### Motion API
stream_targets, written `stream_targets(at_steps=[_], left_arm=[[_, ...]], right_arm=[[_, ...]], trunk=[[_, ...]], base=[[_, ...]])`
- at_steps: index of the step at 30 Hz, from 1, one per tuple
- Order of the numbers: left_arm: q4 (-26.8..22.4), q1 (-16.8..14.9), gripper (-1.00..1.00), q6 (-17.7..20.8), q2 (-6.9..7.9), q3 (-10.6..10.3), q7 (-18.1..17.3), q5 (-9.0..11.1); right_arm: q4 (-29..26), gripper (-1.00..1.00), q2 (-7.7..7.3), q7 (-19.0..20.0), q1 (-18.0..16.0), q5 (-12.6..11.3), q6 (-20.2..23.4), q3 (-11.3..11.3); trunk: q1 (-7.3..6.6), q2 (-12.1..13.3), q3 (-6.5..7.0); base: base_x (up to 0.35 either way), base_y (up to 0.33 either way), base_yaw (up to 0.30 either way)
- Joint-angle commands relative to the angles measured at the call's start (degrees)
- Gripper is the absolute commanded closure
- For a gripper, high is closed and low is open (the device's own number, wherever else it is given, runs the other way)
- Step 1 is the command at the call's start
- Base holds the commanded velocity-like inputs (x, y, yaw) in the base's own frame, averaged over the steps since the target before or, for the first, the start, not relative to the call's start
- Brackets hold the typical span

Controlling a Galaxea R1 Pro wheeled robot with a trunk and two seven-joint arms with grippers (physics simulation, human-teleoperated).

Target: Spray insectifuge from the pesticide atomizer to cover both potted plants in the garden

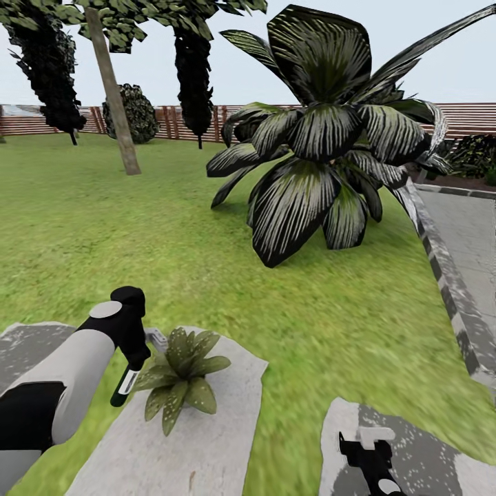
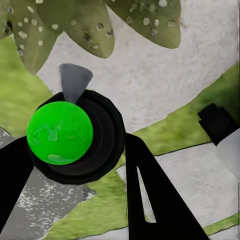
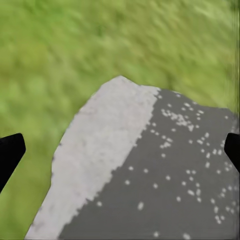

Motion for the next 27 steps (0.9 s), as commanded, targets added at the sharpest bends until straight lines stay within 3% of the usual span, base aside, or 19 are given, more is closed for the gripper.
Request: stream_targets(at_steps=[1,7,16,27], left_arm=[[-0.05,-0.04,1.0,0.61,0.0,-0.04,-0.51,-0.42],[-0.05,-0.07,1.0,0.68,0.0,-0.08,-0.51,-0.55],[-0.05,-0.03,1.0,0.71,-0.04,-0.08,-0.51,-0.65],[-0.03,0.16,1.0,0.73,0.0,-0.14,-0.51,-0.59]], right_arm=[[0.0,-1.0,-0.01,-0.17,-0.02,-0.5,-0.13,0.5],[0.0,-1.0,0.07,-0.17,-0.02,-0.46,-0.13,0.5],[0.0,-1.0,0.09,-0.17,-0.02,-0.43,-0.13,0.5],[0.0,-1.0,0.11,-0.17,-0.02,-0.48,-0.13,0.5]], trunk=[[-0.02,-0.02,-0.05],[-0.02,-0.02,-0.05],[-0.02,-0.02,-0.05],[-0.02,-0.02,-0.05]], base=[[-0.004,-0.271,0.0],[0.069,-0.272,0.033],[0.079,-0.272,0.248],[-0.125,-0.114,0.036]])
